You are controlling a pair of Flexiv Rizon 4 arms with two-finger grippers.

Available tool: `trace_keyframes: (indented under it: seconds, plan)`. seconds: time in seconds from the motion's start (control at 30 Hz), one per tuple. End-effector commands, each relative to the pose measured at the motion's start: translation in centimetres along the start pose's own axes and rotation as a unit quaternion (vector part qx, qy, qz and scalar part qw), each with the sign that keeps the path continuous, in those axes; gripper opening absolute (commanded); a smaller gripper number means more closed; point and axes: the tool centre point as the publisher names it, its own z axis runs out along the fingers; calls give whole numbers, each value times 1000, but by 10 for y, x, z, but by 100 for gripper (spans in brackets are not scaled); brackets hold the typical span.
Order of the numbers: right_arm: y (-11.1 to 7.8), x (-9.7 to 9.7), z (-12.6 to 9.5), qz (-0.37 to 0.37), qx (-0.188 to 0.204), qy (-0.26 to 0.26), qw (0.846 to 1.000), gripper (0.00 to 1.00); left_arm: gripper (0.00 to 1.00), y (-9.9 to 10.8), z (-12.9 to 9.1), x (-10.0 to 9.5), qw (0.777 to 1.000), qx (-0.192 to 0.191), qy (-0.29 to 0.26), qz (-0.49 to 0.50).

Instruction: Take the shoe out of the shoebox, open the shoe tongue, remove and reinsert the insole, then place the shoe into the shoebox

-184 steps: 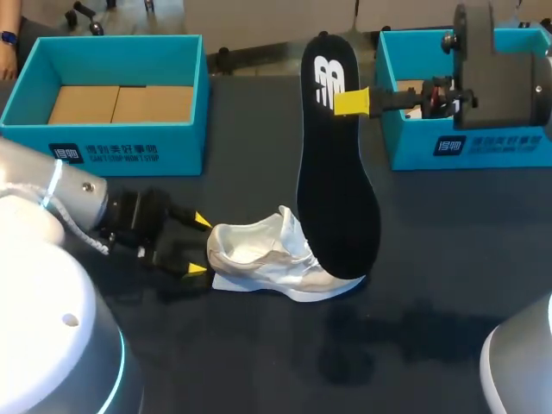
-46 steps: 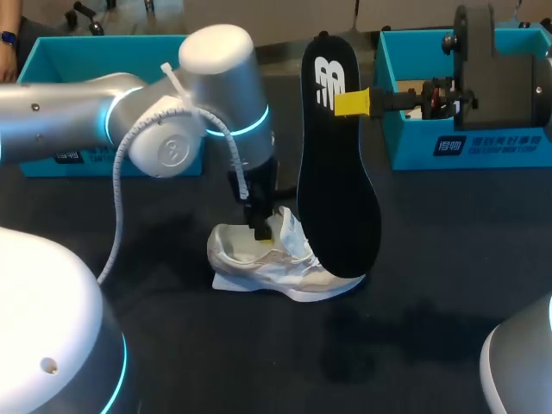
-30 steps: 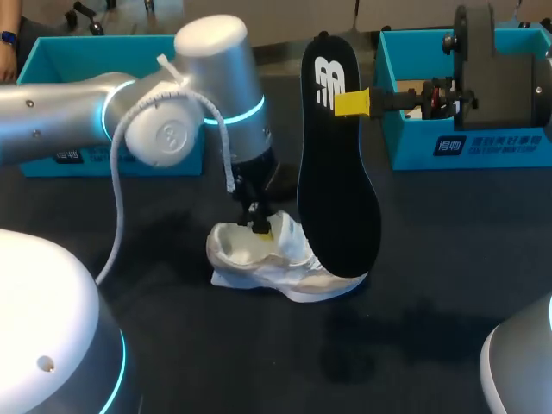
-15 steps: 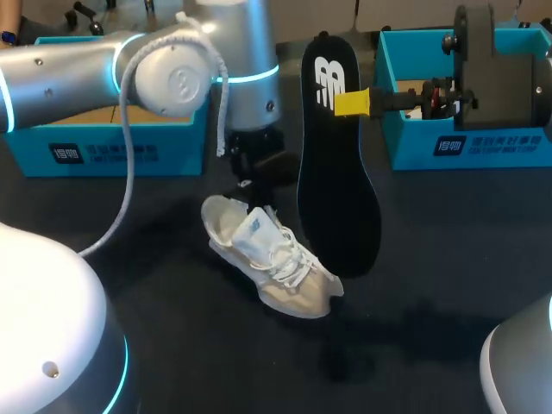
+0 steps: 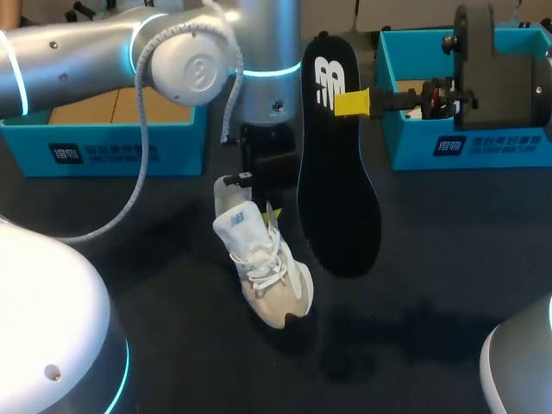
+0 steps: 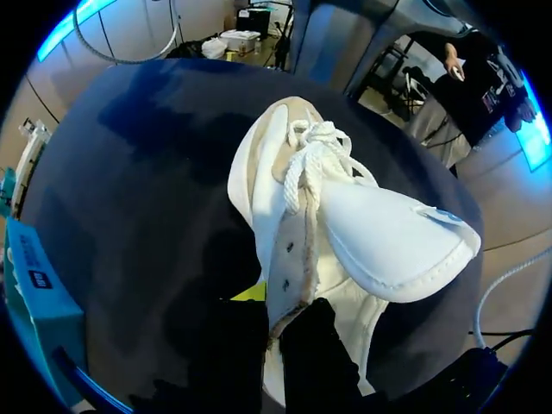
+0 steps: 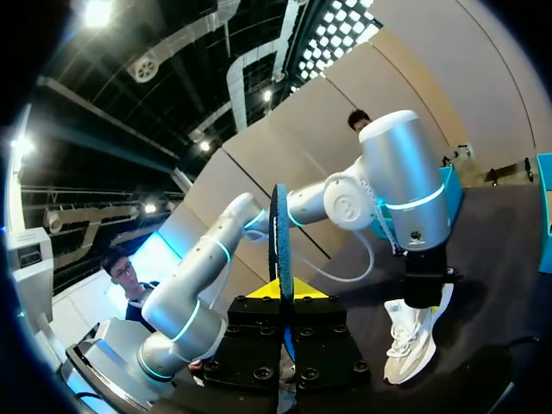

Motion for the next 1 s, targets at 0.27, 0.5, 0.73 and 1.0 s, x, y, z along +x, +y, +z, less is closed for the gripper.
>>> trace_keyframes:
  seconds: [0.27,0.5,0.73,1.0]
  plan:
    - [1,0,4,1,0,-1,1000,0,0,-4,3,-15,997,8,59,40]
    - [1,0,4,1,0,-1,1000,0,0,-3,6,-33,995,-21,84,54]
    - [1,0,4,1,0,-1,1000,0,0,-9,13,-50,992,-22,102,70]
    - [1,0,4,1,0,-1,1000,0,0,-14,23,-61,986,-30,133,96]
